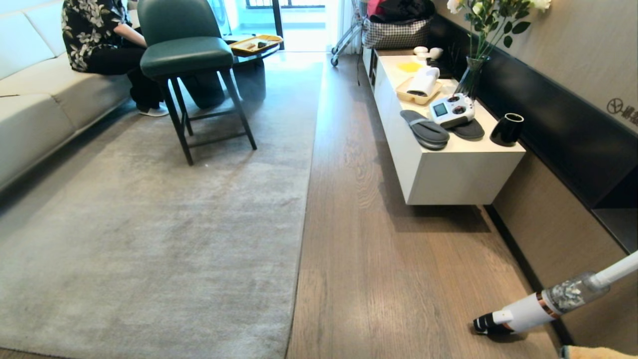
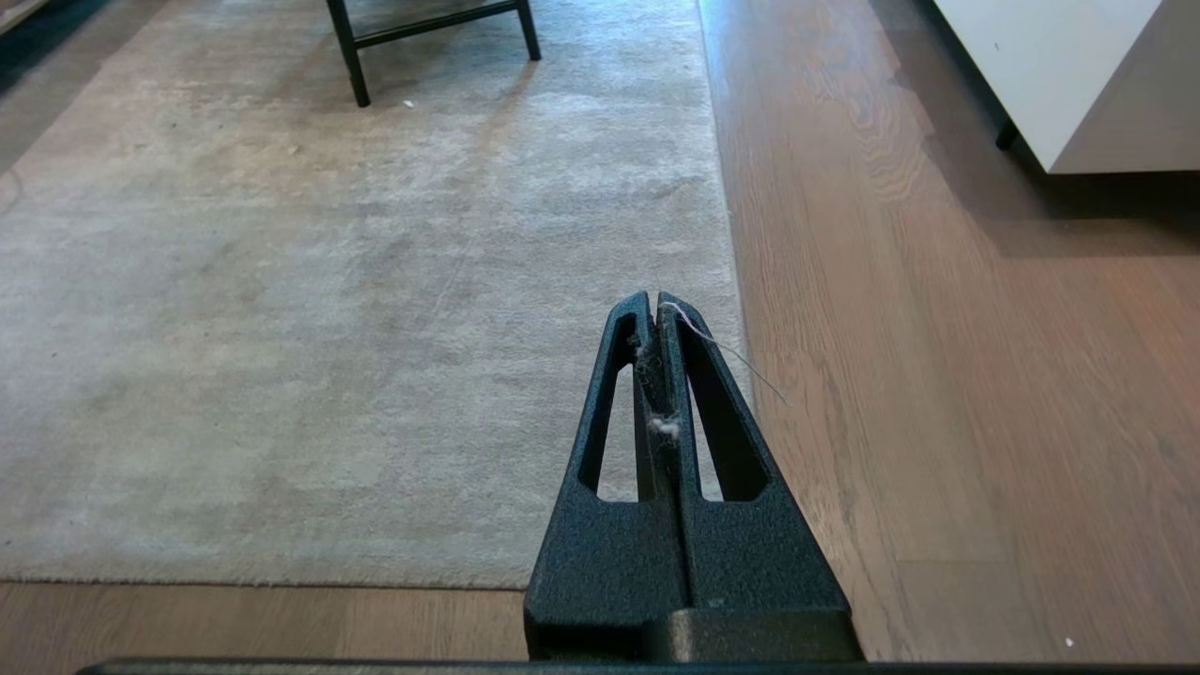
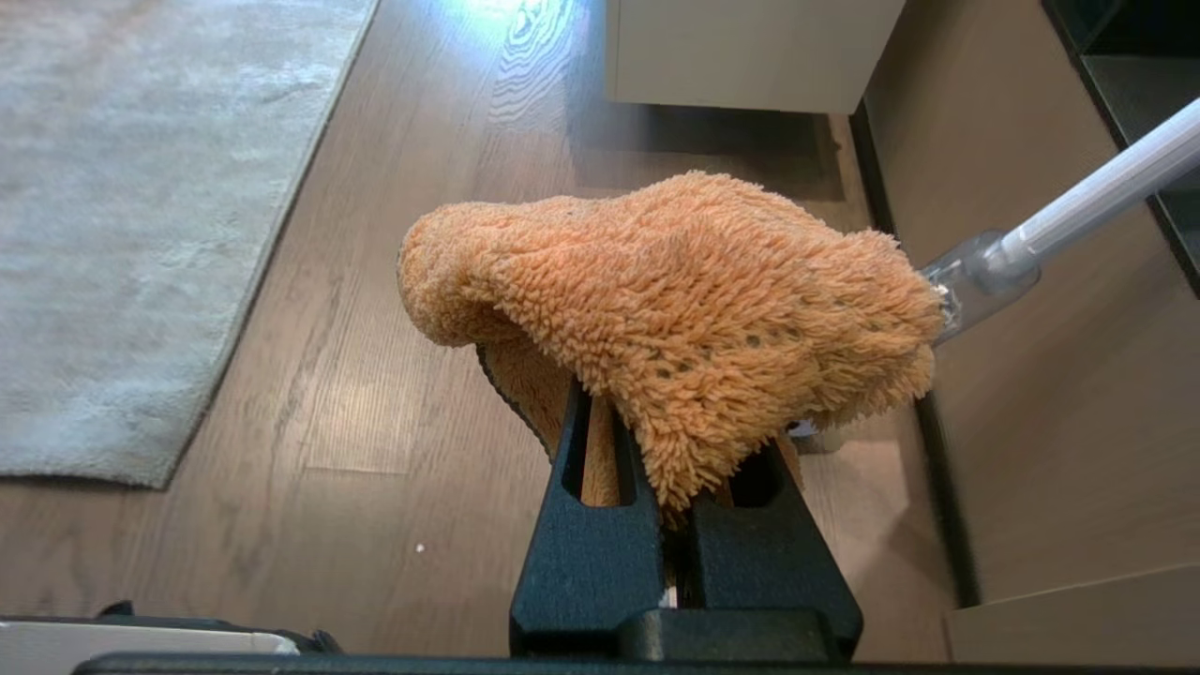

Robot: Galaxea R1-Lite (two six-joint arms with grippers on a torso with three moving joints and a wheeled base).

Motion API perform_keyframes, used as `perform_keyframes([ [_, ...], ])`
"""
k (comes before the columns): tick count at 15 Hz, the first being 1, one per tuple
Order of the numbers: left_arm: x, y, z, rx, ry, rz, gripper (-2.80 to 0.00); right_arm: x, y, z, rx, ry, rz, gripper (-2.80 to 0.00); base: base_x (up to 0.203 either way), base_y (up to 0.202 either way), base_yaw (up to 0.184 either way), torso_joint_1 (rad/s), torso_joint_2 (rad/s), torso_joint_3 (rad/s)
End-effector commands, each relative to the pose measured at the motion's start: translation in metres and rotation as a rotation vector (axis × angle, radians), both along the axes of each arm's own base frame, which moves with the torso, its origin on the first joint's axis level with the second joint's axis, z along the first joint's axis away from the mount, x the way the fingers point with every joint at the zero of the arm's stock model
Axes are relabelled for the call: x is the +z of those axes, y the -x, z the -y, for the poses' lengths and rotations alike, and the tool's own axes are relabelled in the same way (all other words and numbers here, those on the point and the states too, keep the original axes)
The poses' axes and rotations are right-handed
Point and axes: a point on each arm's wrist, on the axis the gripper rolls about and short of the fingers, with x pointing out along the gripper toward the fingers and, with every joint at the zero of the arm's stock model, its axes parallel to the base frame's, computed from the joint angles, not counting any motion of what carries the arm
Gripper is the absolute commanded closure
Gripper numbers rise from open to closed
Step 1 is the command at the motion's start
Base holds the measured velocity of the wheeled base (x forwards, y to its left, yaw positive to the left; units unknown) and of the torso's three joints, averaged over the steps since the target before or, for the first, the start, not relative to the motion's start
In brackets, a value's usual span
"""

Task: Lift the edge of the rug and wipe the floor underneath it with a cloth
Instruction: Put down the rag

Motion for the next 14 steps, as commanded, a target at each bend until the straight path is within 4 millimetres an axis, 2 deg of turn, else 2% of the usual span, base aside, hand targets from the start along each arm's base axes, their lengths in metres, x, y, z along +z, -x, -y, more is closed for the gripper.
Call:
perform_keyframes([
  [1, 0.000, 0.000, 0.000, 0.001, 0.000, 0.000, 0.00, -0.001, 0.000, 0.000, 0.003, 0.010, -0.005, 0.00, 0.000, 0.000, 0.000, 0.000, 0.00, 0.000],
  [8, 0.000, 0.000, 0.000, 0.000, 0.000, 0.000, 0.00, 0.001, -0.003, 0.000, 0.002, 0.015, -0.035, 0.00, 0.000, 0.000, 0.000, 0.000, 0.00, 0.000],
  [10, 0.000, 0.000, 0.000, 0.000, 0.000, 0.000, 0.00, 0.010, -0.009, 0.000, 0.031, 0.017, -0.088, 0.00, 0.000, 0.000, 0.000, 0.000, 0.00, 0.000],
  [12, 0.000, 0.000, 0.000, 0.000, 0.000, 0.000, 0.00, 0.029, -0.025, -0.002, 0.089, 0.002, -0.160, 0.00, 0.000, 0.000, 0.000, 0.000, 0.00, 0.000],
  [14, 0.000, 0.000, 0.000, 0.001, 0.000, 0.000, 0.00, 0.046, -0.052, -0.003, 0.127, -0.010, -0.239, 0.00, 0.000, 0.000, 0.000, 0.000, 0.00, 0.000],
])
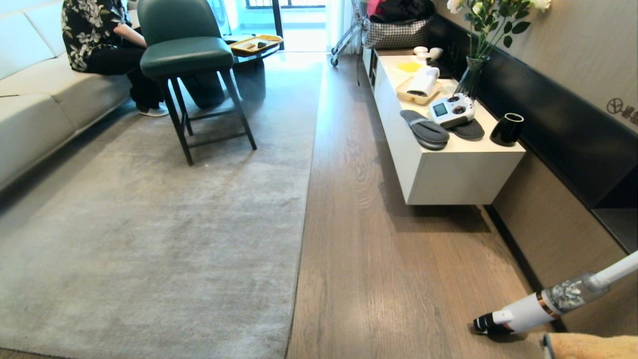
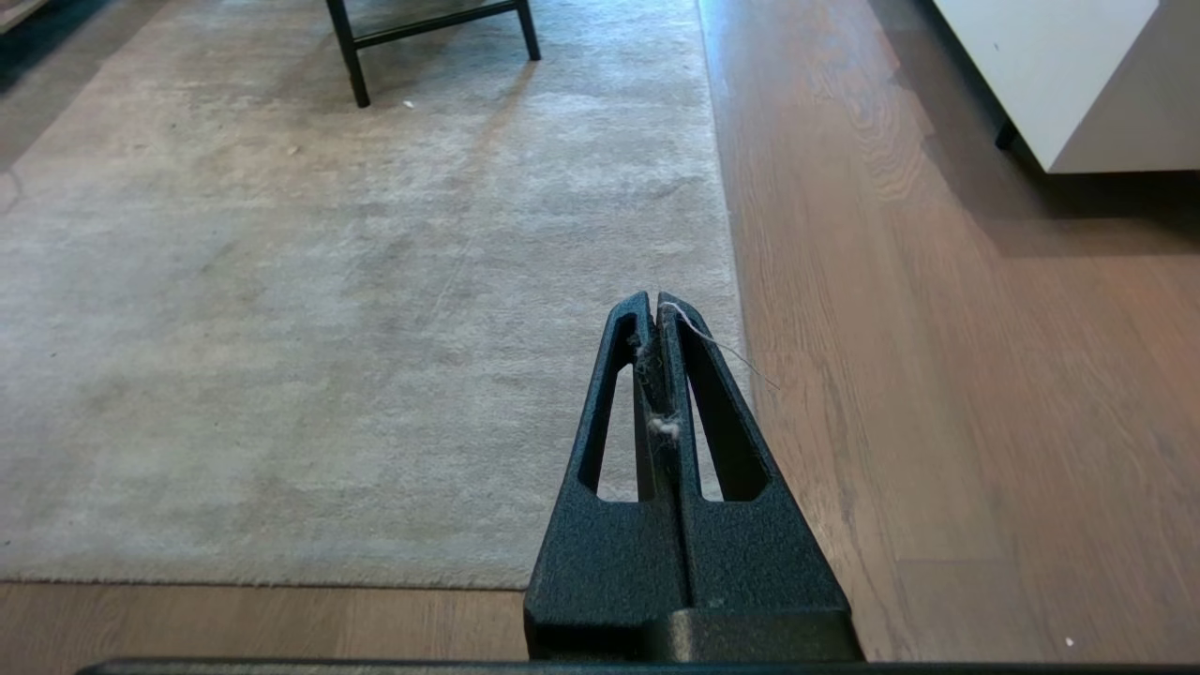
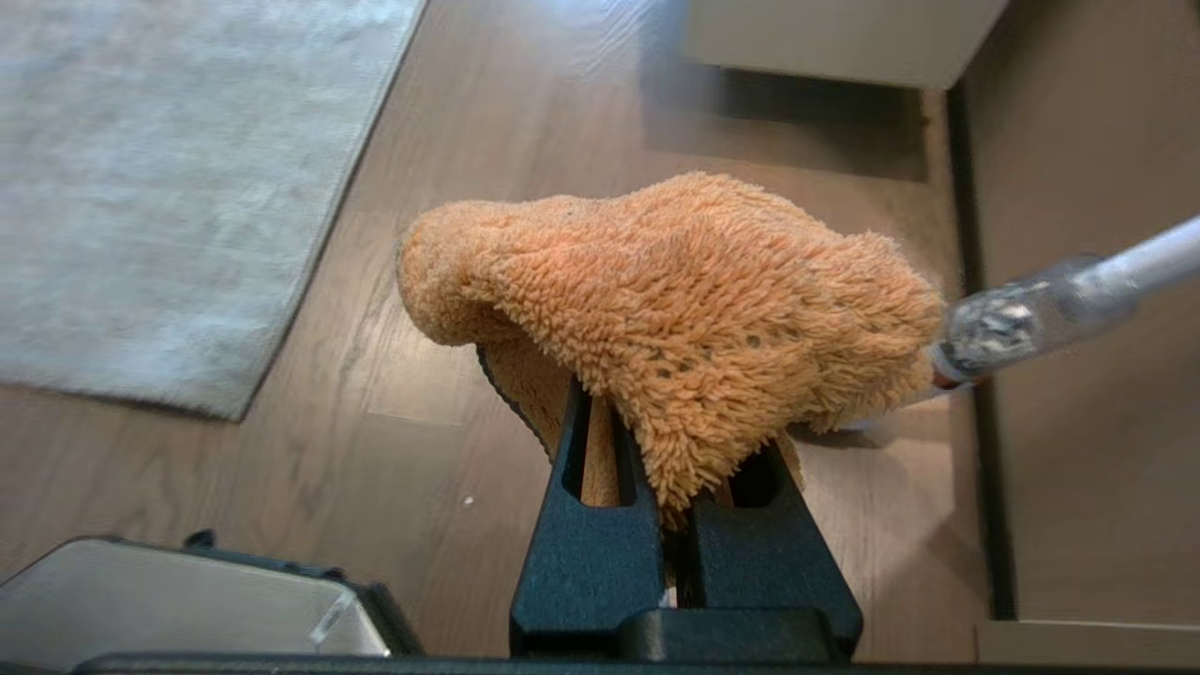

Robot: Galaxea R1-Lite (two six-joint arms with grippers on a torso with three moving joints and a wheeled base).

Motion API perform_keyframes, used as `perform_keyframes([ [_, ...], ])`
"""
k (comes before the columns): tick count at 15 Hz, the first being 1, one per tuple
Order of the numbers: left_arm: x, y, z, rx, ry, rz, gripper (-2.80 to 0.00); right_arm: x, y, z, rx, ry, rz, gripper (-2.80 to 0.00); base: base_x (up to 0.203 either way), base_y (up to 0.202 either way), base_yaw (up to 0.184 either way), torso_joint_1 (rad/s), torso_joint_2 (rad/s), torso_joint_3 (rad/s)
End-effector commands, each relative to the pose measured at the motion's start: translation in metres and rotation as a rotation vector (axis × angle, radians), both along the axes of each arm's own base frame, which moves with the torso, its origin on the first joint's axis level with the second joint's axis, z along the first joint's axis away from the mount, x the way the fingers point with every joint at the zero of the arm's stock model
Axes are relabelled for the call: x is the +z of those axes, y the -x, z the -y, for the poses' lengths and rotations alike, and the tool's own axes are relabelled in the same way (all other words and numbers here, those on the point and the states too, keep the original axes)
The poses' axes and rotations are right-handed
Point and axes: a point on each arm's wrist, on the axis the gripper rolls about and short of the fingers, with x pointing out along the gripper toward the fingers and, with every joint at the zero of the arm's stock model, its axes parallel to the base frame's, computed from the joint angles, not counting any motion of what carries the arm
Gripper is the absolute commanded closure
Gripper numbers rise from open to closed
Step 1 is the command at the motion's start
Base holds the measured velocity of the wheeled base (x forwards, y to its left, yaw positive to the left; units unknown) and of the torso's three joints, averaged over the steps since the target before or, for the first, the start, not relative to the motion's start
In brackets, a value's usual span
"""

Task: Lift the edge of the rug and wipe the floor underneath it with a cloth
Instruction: Put down the rag

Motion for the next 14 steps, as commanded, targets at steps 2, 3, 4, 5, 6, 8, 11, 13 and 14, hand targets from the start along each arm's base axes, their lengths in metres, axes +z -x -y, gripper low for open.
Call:
perform_keyframes([
  [2, 0.000, 0.000, 0.000, 0.002, 0.001, 0.000, 0.00, 0.018, -0.059, -0.001, 0.032, 0.004, -0.206, 0.00, 0.000, 0.000, 0.000, 0.000, 0.00, 0.000],
  [3, 0.000, 0.000, 0.000, 0.000, 0.000, 0.000, 0.00, 0.022, -0.080, -0.001, 0.046, 0.014, -0.234, 0.00, 0.000, 0.000, 0.000, 0.000, 0.00, 0.000],
  [4, 0.000, 0.000, 0.000, 0.002, 0.000, 0.000, 0.00, 0.024, -0.099, -0.002, 0.071, 0.024, -0.251, 0.00, 0.000, 0.000, 0.000, 0.000, 0.00, 0.000],
  [5, 0.000, 0.000, 0.000, 0.000, 0.000, 0.000, 0.00, 0.026, -0.117, -0.005, 0.110, 0.031, -0.260, 0.00, 0.000, 0.000, 0.000, 0.000, 0.00, 0.000],
  [6, 0.000, 0.000, 0.000, 0.001, 0.001, 0.000, 0.00, 0.027, -0.132, -0.010, 0.166, 0.039, -0.261, 0.00, 0.000, 0.000, 0.000, 0.000, 0.00, 0.000],
  [8, 0.000, 0.000, 0.000, 0.000, 0.000, 0.000, 0.00, 0.029, -0.150, -0.032, 0.327, 0.063, -0.257, 0.00, 0.000, 0.000, 0.000, 0.000, 0.00, 0.000],
  [11, 0.000, 0.000, 0.000, 0.000, 0.001, 0.000, 0.00, 0.025, -0.158, -0.048, 0.423, 0.077, -0.233, 0.00, 0.000, 0.000, 0.000, 0.000, 0.00, 0.000],
  [13, 0.000, 0.000, 0.000, 0.000, 0.000, 0.000, 0.00, 0.019, -0.147, -0.045, 0.419, 0.073, -0.250, 0.00, 0.000, 0.000, 0.000, 0.000, 0.00, 0.000],
  [14, 0.000, 0.000, 0.000, 0.000, 0.001, 0.000, 0.00, 0.013, -0.141, -0.043, 0.419, 0.074, -0.265, 0.00, 0.000, 0.000, 0.000, 0.000, 0.00, 0.000],
])
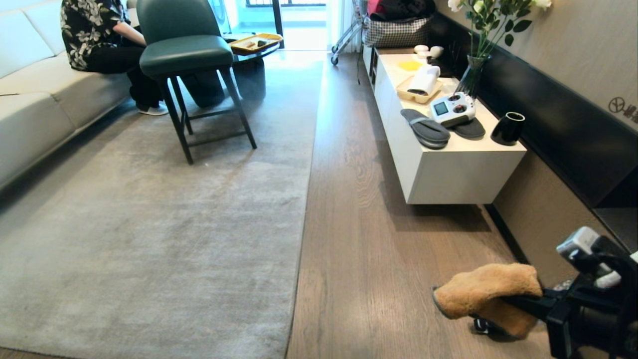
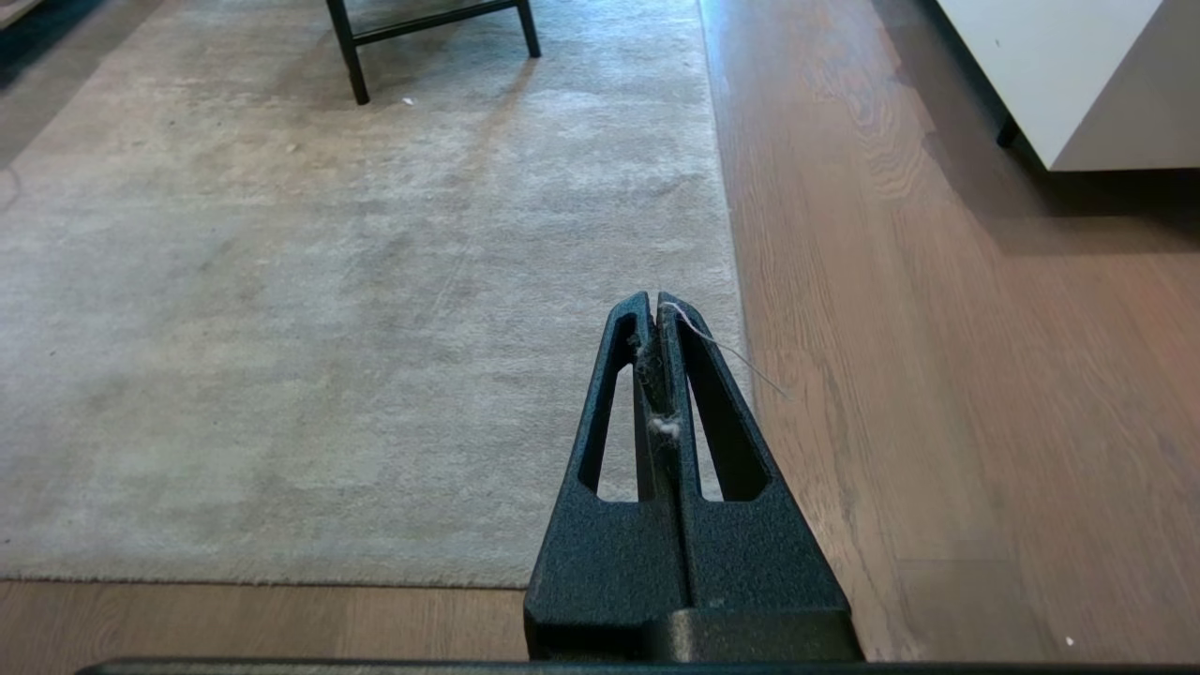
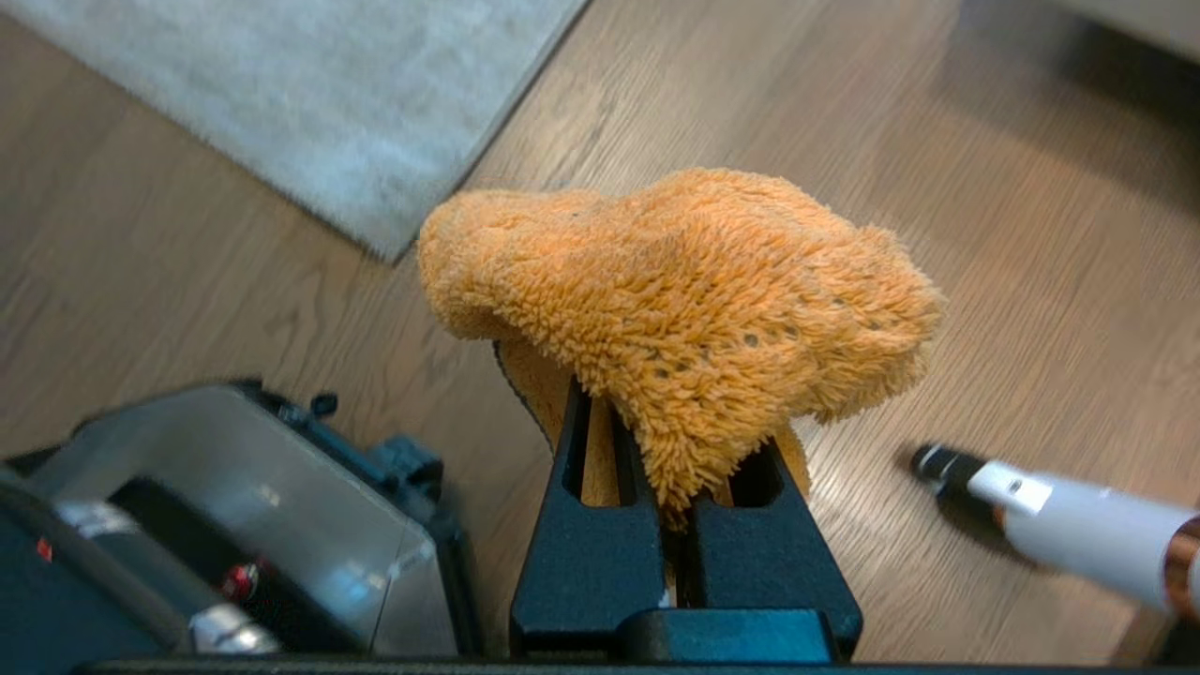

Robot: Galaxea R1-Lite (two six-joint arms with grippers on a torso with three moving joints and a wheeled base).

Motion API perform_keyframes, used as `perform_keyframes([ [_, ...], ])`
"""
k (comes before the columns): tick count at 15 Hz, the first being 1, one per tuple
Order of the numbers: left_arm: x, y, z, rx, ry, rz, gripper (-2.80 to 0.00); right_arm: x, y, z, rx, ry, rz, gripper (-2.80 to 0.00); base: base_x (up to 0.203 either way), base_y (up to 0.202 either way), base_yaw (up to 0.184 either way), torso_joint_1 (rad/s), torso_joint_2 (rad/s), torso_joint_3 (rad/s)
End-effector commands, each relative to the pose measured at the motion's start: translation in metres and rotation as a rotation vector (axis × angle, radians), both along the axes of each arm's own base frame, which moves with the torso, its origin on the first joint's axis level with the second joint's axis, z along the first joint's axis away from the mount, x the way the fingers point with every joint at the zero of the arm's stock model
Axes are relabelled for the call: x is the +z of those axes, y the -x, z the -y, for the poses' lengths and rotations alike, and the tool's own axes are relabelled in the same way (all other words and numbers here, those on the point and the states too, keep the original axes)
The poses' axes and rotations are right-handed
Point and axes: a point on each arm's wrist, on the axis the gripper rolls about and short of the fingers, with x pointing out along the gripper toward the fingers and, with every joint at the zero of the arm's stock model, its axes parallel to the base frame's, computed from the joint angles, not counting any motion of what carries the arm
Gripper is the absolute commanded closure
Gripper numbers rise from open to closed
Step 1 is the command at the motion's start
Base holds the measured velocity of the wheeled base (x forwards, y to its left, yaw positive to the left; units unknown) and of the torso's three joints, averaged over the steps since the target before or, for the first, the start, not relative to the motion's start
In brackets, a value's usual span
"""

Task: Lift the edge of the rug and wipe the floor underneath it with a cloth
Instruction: Put down the rag

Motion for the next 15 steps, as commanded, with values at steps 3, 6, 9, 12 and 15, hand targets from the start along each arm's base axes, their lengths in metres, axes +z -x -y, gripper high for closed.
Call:
perform_keyframes([
  [3, 0.000, 0.000, 0.000, 0.000, -0.001, 0.000, 0.00, -0.018, 0.016, 0.004, -0.010, -0.007, -0.063, 0.00, 0.000, 0.000, 0.000, 0.000, 0.00, 0.000],
  [6, 0.000, 0.000, 0.000, 0.001, -0.001, 0.000, 0.00, -0.021, 0.018, 0.005, -0.088, -0.130, -0.130, 0.00, 0.000, 0.000, 0.000, 0.000, 0.00, 0.000],
  [9, 0.000, 0.000, 0.000, 0.001, -0.001, 0.000, 0.00, -0.028, 0.012, 0.003, -0.149, -0.192, -0.224, 0.00, 0.000, 0.000, 0.000, 0.000, 0.00, 0.000],
  [12, 0.000, 0.000, 0.000, 0.002, -0.001, 0.000, 0.00, -0.036, -0.006, 0.004, -0.209, -0.207, -0.289, 0.00, 0.000, 0.000, 0.000, 0.000, 0.00, 0.000],
  [15, 0.000, 0.000, 0.000, 0.000, -0.001, 0.000, 0.00, -0.053, -0.034, 0.001, -0.241, -0.197, -0.318, 0.00, 0.000, 0.000, 0.000, 0.000, 0.00, 0.000],
])
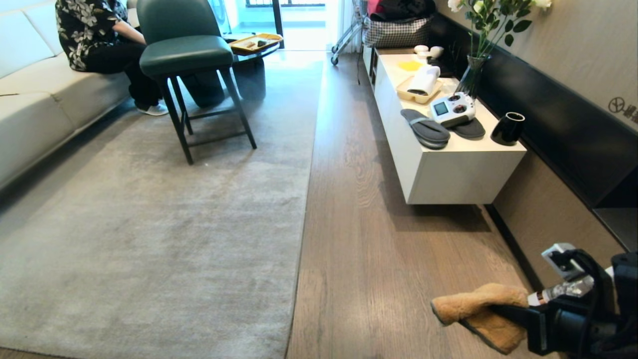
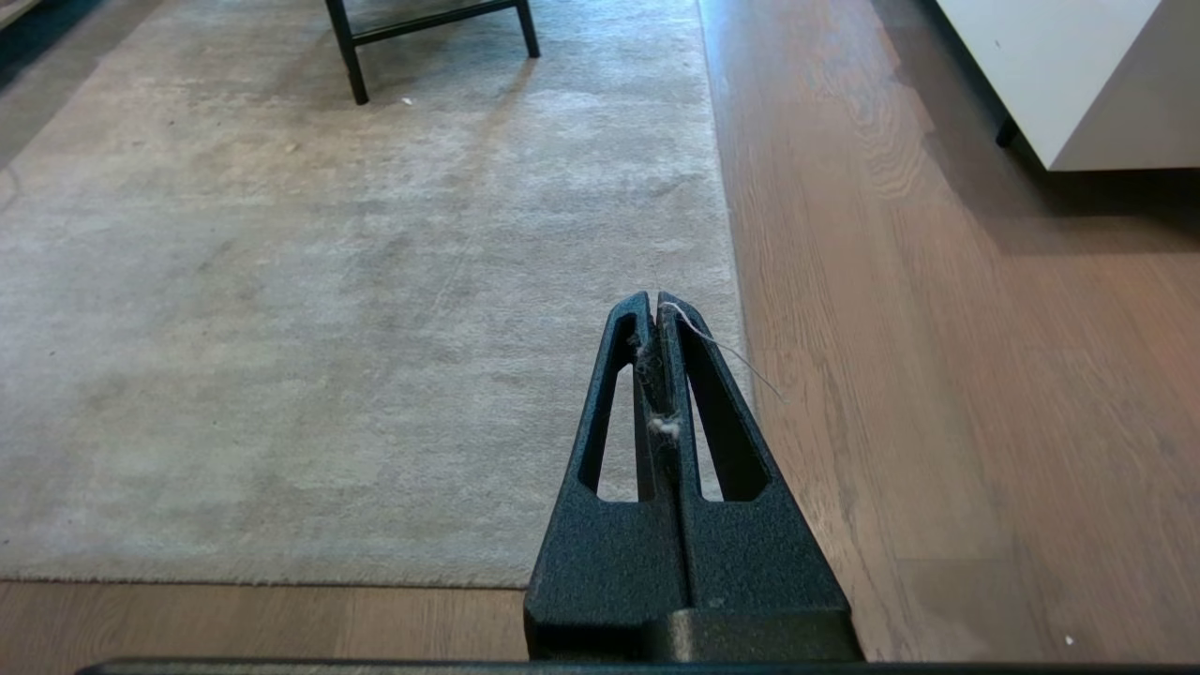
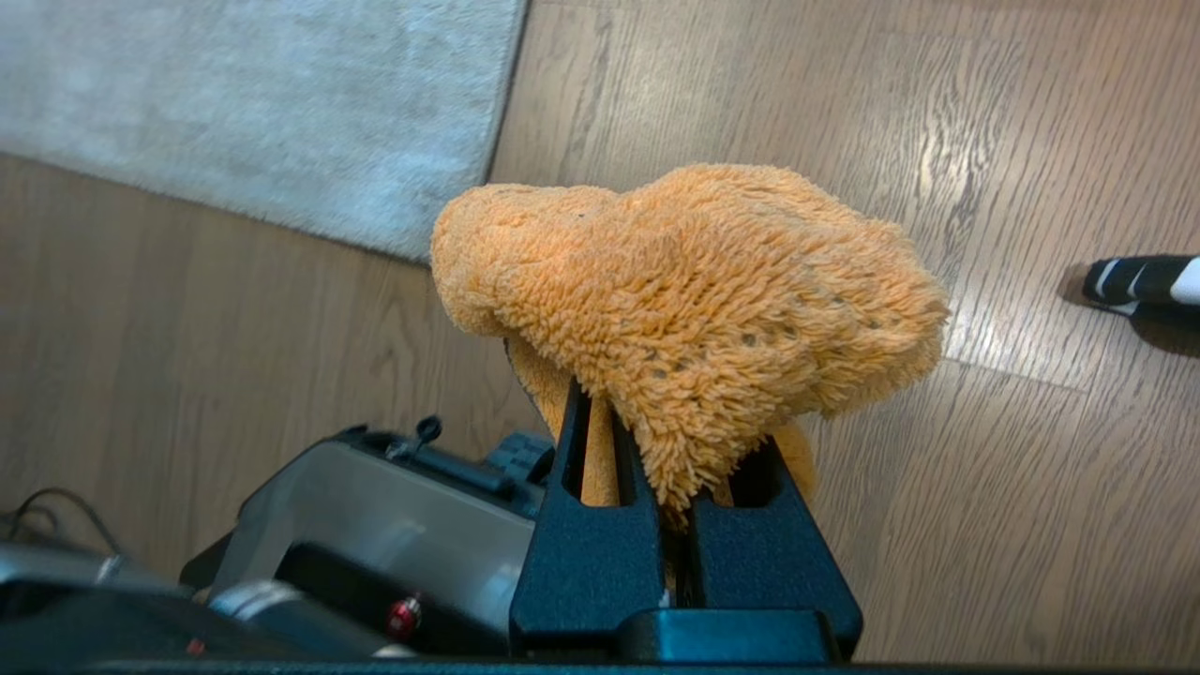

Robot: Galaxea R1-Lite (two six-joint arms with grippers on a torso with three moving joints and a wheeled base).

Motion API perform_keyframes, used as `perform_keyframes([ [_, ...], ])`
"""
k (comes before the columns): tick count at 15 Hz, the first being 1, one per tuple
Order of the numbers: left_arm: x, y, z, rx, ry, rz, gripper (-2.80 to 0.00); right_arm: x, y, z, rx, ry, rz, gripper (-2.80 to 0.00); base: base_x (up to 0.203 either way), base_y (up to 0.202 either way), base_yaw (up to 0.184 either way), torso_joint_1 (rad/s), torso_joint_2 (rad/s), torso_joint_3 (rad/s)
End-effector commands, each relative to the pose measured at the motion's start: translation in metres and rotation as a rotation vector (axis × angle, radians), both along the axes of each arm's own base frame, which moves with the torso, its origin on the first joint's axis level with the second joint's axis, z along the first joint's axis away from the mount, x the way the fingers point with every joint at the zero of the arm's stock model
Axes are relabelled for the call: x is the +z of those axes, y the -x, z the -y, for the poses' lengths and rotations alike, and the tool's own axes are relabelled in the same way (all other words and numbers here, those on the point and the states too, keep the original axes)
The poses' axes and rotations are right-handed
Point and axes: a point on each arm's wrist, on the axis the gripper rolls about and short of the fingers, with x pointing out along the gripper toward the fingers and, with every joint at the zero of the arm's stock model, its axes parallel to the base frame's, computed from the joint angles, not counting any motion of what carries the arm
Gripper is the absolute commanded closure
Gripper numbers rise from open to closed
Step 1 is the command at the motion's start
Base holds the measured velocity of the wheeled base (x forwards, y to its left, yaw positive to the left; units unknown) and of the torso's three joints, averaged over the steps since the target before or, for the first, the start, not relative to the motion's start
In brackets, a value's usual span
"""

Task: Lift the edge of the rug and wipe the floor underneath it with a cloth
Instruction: Put down the rag

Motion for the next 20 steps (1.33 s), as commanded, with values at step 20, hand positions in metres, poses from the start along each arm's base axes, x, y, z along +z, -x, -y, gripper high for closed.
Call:
perform_keyframes([
  [20, 0.000, 0.000, 0.000, 0.000, 0.000, 0.000, 0.00, -0.127, -0.198, 0.001, -0.323, 0.109, 0.127, 0.00, 0.000, 0.000, 0.000, 0.000, 0.00, 0.000],
])
